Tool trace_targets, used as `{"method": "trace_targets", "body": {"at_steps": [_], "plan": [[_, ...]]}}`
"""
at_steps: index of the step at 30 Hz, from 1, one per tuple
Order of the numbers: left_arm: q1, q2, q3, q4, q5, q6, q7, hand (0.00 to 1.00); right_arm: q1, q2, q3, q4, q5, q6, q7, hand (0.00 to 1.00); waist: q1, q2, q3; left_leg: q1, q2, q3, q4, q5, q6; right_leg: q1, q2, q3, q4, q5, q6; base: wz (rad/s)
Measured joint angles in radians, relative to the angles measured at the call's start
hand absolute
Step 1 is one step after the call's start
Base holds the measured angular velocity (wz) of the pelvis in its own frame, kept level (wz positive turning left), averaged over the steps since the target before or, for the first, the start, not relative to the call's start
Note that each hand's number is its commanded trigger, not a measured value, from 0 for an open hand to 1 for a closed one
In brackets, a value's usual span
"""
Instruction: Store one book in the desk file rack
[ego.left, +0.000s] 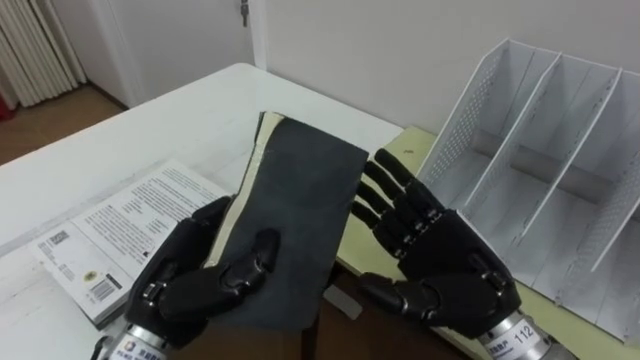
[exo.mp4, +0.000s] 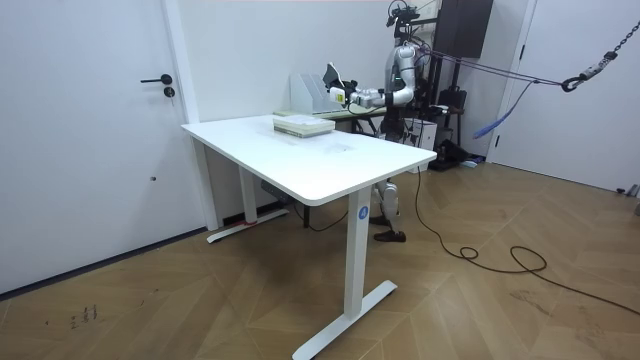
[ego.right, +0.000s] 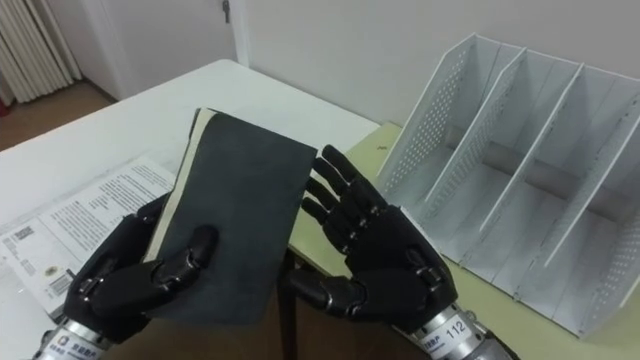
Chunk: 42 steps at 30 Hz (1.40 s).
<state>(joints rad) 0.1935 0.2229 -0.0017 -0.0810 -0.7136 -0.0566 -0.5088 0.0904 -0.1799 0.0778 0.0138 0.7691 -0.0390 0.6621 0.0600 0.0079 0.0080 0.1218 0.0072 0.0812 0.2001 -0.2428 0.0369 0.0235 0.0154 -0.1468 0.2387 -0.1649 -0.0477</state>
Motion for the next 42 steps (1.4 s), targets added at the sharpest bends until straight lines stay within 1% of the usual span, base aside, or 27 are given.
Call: {"method": "trace_targets", "body": {"at_steps": [3, 6, 13, 16, 20, 24, 28, 30, 32, 34, 35, 38, 40, 42], "plan": [[0.000, 0.000, -0.003, 0.000, -0.004, 0.004, -0.002, 1.00, 0.002, -0.012, 0.016, 0.002, 0.034, 0.005, 0.006, 0.00, 0.004, -0.002, -0.0005, -0.006, 0.000, 0.000, 0.000, 0.000, 0.000, -0.006, 0.001, 0.001, 0.000, 0.001, -0.002, 0.00], [0.000, 0.000, -0.004, 0.000, -0.004, 0.004, -0.002, 1.00, 0.002, -0.014, 0.025, 0.008, 0.057, 0.006, 0.007, 0.00, 0.009, -0.004, -0.0007, -0.006, 0.001, -0.001, -0.001, 0.000, 0.000, -0.007, 0.002, 0.001, -0.001, 0.001, -0.002, 0.00], [0.000, 0.039, -0.024, 0.000, -0.004, 0.016, -0.002, 1.00, 0.002, -0.014, 0.057, 0.053, 0.096, 0.010, 0.007, 0.00, 0.009, -0.015, 0.0000, -0.007, 0.001, -0.001, 0.000, 0.000, 0.000, -0.007, 0.002, 0.001, -0.001, 0.001, -0.002, 0.00], [0.000, 0.045, -0.029, 0.000, -0.004, 0.016, -0.002, 1.00, 0.002, -0.015, 0.058, 0.054, 0.094, 0.013, 0.007, 0.00, 0.009, -0.017, -0.0009, -0.009, 0.001, -0.002, 0.001, -0.001, 0.000, -0.007, 0.002, 0.002, -0.001, 0.001, -0.002, 0.00], [-0.001, 0.048, -0.043, 0.000, -0.005, 0.020, -0.002, 1.00, 0.002, -0.022, 0.060, 0.061, 0.098, 0.018, 0.007, 0.00, 0.020, -0.016, -0.0005, -0.009, 0.001, -0.002, 0.004, -0.003, 0.000, -0.009, 0.004, 0.005, 0.000, 0.001, -0.002, -0.02], [-0.003, 0.057, -0.053, 0.000, -0.033, 0.037, -0.003, 1.00, 0.002, -0.031, 0.065, 0.065, 0.099, 0.019, 0.010, 0.00, 0.022, -0.013, -0.0005, -0.012, 0.001, -0.002, 0.004, -0.003, 0.000, -0.014, 0.004, 0.007, 0.004, 0.002, -0.002, 0.00], [-0.007, 0.063, -0.054, 0.000, -0.041, 0.038, -0.004, 1.00, 0.002, -0.039, 0.072, 0.065, 0.100, 0.019, 0.014, 0.00, 0.022, -0.007, -0.0012, -0.023, 0.001, -0.002, 0.006, -0.003, 0.000, -0.027, 0.003, 0.007, 0.009, 0.002, -0.003, 0.00], [-0.007, 0.064, -0.054, 0.000, -0.041, 0.039, -0.005, 1.00, 0.002, -0.046, 0.079, 0.065, 0.104, 0.019, 0.014, 0.00, 0.022, -0.005, 0.0002, -0.023, 0.001, -0.002, 0.005, -0.003, 0.000, -0.029, 0.003, 0.007, 0.011, 0.002, -0.003, 0.00], [-0.008, 0.064, -0.055, 0.000, -0.042, 0.047, -0.007, 1.00, 0.002, -0.051, 0.083, 0.065, 0.106, 0.019, 0.014, 0.00, 0.022, -0.003, 0.0011, -0.024, 0.001, -0.002, 0.005, -0.003, 0.000, -0.030, 0.003, 0.007, 0.012, 0.002, -0.003, 0.00], [-0.008, 0.065, -0.058, 0.000, -0.086, 0.059, -0.010, 1.00, 0.001, -0.050, 0.090, 0.065, 0.106, 0.019, 0.017, 0.00, 0.022, -0.003, 0.0015, -0.028, 0.001, -0.001, 0.005, -0.003, 0.000, -0.037, 0.003, 0.009, 0.017, 0.002, -0.003, -0.02], [-0.008, 0.065, -0.058, 0.000, -0.095, 0.059, -0.012, 1.00, 0.001, -0.049, 0.092, 0.065, 0.106, 0.019, 0.019, 0.00, 0.022, -0.003, 0.0015, -0.028, 0.001, 0.000, 0.006, -0.003, 0.000, -0.038, 0.003, 0.009, 0.017, 0.002, -0.003, 0.00], [-0.008, 0.065, -0.058, 0.000, -0.153, 0.073, -0.026, 1.00, 0.001, -0.048, 0.096, 0.065, 0.107, 0.020, 0.045, 0.00, 0.022, -0.003, 0.0015, -0.030, 0.001, -0.001, 0.005, -0.003, 0.000, -0.039, 0.002, 0.009, 0.018, 0.002, -0.003, 0.00], [-0.008, 0.063, -0.057, 0.000, -0.196, 0.075, -0.034, 1.00, 0.001, -0.046, 0.097, 0.065, 0.106, 0.031, 0.073, 0.00, 0.022, -0.003, 0.0013, -0.031, 0.001, -0.001, 0.006, -0.003, 0.000, -0.042, 0.002, 0.010, 0.018, 0.002, -0.003, 0.00], [-0.008, 0.063, -0.054, 0.000, -0.209, 0.076, -0.046, 1.00, 0.001, -0.045, 0.097, 0.065, 0.106, 0.038, 0.086, 0.00, 0.022, -0.004, 0.0013, -0.034, 0.001, -0.001, 0.007, -0.003, 0.000, -0.044, 0.002, 0.010, 0.018, 0.002, -0.003, 0.00]]}}
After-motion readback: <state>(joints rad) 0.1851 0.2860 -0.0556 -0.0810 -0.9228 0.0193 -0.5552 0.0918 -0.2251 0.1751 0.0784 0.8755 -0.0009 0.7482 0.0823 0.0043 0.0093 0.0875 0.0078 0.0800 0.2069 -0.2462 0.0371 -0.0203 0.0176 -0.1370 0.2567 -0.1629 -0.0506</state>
